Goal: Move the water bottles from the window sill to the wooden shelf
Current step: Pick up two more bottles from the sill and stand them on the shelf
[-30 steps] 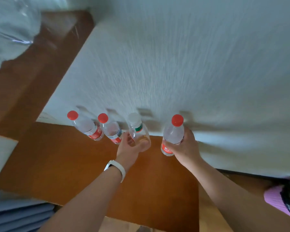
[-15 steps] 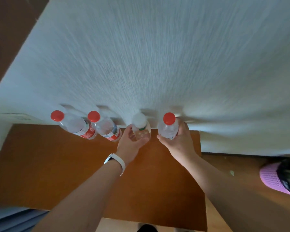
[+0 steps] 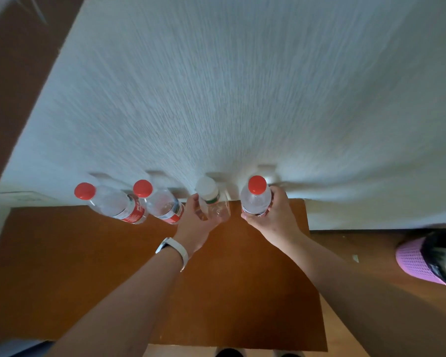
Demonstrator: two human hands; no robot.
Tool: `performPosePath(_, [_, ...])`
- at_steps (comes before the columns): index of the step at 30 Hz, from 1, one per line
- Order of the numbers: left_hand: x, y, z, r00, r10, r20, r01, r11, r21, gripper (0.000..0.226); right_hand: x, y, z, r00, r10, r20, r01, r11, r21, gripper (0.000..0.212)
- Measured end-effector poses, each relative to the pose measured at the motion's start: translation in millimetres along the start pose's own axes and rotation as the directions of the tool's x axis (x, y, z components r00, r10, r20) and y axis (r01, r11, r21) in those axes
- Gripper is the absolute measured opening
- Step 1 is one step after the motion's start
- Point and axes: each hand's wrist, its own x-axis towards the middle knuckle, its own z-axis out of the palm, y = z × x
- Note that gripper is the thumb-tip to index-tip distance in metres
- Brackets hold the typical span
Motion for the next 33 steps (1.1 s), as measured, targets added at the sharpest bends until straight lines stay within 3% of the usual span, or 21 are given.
performPosePath(8, [-18,7,-3,0.998,0.006,-0.065,-0.003,0.999,0.048,0.069,-13,-11,-25,0.992,-0.054,0.115,0.064,0.994,-0.087,0.065])
performPosePath(12, [-44,17,-7,0.990,0.033,-0.135,-0.029,0.999,0.034,0.069,-30,-23,-49,0.992,-0.092,0.083,0.106,0.978,-0.181,0.060])
performPosePath(18, [-77,21,-21,0.980,0.166,-0.106,-0.140,0.966,0.216,0.069,-54,-53,-79,0.963,-0.251,0.099,0.269,0.885,-0.381,0.046])
performPosePath(26, [-106,32,-39,0.940,0.340,0.018,-0.272,0.717,0.642,0.056,-89,-77,-88,0.933,-0.296,0.205,0.358,0.706,-0.611,0.046])
performPosePath(30, [-125,40,-51,0.902,0.430,0.035,-0.302,0.570,0.764,0.055,-102,-91,-86,0.908,-0.324,0.266,0.417,0.635,-0.650,0.051])
performPosePath(33, [-145,47,-57,0.884,0.468,-0.009,-0.277,0.538,0.796,0.054,-109,-105,-86,0.880,-0.372,0.294,0.471,0.614,-0.633,0.054])
